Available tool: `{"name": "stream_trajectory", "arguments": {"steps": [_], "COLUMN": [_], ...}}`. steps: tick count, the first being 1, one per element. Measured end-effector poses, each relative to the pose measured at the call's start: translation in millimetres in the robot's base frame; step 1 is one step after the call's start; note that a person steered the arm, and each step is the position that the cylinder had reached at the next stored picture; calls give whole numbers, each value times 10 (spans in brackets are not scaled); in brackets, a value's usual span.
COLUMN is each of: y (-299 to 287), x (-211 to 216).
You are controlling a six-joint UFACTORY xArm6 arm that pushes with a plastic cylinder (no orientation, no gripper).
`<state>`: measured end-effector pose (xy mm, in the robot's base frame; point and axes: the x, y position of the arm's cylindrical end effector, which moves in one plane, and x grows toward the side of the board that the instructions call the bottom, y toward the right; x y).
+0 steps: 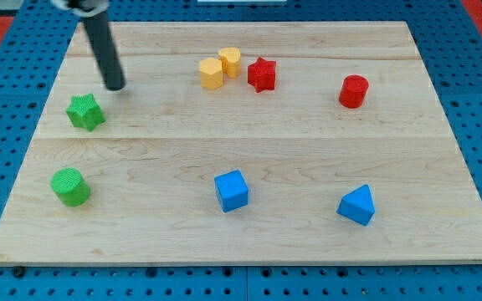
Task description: Point your arm at the green star
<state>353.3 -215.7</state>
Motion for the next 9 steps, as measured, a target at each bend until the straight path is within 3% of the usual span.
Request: {"name": "stream_trajectory", "arguments": {"steps": [1,7,8,9], "y": [-348,-140,-431,-494], "x": [28,39,70,428]}}
